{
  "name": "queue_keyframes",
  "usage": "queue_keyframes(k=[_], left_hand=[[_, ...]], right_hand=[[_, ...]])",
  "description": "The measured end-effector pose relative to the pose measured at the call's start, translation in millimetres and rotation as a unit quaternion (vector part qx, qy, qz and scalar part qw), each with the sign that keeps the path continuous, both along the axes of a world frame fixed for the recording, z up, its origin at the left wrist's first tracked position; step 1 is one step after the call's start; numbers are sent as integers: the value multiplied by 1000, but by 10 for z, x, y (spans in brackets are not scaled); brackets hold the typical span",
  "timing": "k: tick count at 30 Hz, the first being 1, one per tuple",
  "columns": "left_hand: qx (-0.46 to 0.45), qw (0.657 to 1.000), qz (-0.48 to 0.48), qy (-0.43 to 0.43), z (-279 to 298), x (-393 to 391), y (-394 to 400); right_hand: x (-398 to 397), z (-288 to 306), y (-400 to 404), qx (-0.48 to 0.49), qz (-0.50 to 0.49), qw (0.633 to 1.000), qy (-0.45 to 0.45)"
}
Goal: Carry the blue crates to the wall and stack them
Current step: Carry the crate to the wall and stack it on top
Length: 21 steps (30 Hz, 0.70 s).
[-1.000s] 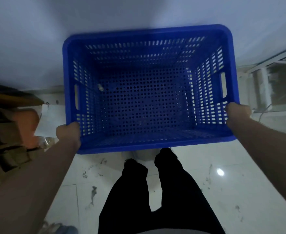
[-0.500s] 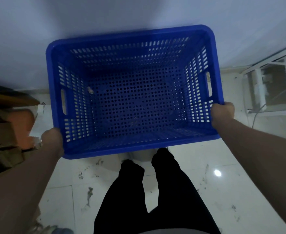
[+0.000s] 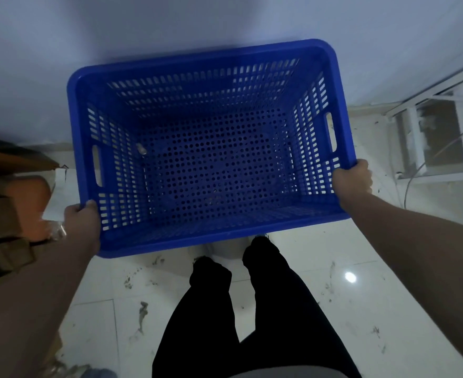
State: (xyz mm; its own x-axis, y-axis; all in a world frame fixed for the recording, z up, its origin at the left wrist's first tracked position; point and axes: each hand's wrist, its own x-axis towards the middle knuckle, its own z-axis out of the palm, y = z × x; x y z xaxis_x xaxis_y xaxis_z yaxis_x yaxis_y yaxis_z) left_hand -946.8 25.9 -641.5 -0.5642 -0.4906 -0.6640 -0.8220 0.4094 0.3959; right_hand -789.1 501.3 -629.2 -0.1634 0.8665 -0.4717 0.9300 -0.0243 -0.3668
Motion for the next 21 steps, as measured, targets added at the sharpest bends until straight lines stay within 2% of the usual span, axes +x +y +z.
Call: queue_keyframes(k=[1, 2, 4, 6, 8, 11, 13, 16, 19, 21], left_hand=[[-36, 999, -29, 7, 112, 93, 93], [-93, 990, -105, 32, 136, 194, 168], [-182, 933, -304, 61, 196, 461, 389], [-175, 863, -472, 37, 169, 729, 596], [-115, 809, -576, -24, 115, 915, 739], [-87, 764, -629, -116, 100, 914, 820], [-103, 725, -675, -89, 91, 924, 772], [-122, 673, -729, 20, 50, 976, 643], [-145, 643, -751, 31, 2, 988, 610], [-165, 642, -748, 26, 4, 1033, 628]], right_hand=[[33, -10, -47, 22, 26, 999, -18], [72, 30, -125, 52, 76, 995, -40], [240, 22, -396, 100, 244, 963, -57], [445, -59, -622, 91, 432, 895, -66], [564, -86, -759, 32, 532, 839, -105], [671, -125, -798, 36, 594, 798, -99], [777, -154, -818, 61, 638, 764, -78], [798, -176, -884, 94, 628, 769, -78], [729, -186, -956, 86, 609, 781, -109], [728, -176, -964, 88, 610, 778, -119]])
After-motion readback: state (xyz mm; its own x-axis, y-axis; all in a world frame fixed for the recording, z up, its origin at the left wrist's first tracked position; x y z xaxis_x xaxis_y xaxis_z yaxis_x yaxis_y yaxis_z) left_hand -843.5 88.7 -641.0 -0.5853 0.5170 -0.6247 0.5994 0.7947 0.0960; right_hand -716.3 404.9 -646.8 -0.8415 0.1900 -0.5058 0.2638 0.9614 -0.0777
